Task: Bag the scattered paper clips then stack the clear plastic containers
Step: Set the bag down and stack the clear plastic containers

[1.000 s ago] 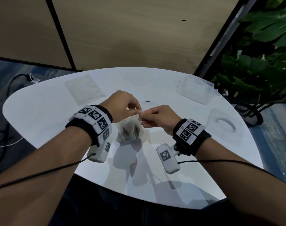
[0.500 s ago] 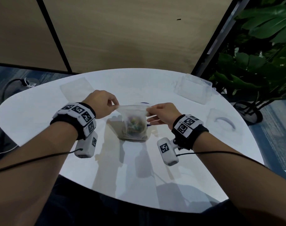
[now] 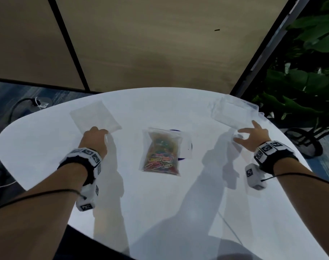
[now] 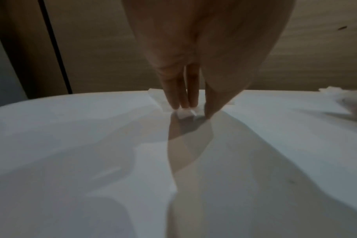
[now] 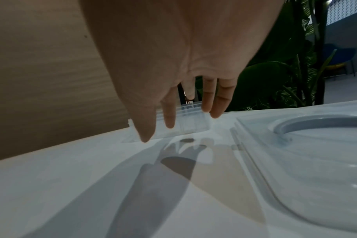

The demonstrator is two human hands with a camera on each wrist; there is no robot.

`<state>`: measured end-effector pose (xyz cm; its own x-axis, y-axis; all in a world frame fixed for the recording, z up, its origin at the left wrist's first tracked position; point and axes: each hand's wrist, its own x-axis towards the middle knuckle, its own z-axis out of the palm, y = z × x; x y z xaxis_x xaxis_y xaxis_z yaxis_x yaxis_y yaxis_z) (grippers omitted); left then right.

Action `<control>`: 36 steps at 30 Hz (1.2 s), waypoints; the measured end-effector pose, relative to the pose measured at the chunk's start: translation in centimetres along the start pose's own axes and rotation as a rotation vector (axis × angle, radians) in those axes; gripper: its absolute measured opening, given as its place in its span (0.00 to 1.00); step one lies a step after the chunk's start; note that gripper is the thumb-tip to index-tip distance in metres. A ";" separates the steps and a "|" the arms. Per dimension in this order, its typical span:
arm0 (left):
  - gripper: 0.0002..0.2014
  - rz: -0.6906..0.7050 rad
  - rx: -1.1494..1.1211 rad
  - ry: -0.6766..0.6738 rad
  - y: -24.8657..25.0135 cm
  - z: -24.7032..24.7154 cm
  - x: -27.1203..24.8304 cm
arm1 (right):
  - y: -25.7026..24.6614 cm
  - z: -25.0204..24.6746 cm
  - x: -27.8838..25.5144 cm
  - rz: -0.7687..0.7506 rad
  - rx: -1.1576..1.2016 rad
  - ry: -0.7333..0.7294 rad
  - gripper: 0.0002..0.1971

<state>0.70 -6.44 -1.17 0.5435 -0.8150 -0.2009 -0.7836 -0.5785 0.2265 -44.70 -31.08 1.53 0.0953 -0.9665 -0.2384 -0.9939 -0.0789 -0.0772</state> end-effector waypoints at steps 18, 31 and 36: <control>0.15 0.116 0.180 -0.095 -0.1 -0.3 -6.9 | -3.5 -0.5 -12.1 -0.416 -0.040 -0.183 0.08; 0.07 0.282 -0.350 0.251 13.3 -7.6 -12.9 | 4.3 -3.4 -11.5 0.111 0.192 0.002 0.20; 0.17 0.370 -0.626 0.049 21.2 -5.0 -13.9 | 7.2 0.2 -8.7 0.605 0.234 -0.051 0.44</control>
<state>-21.92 -7.53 11.19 0.3011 -0.9530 0.0338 -0.6073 -0.1643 0.7773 -52.71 -23.17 2.86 -0.4695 -0.8099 -0.3516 -0.8347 0.5369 -0.1223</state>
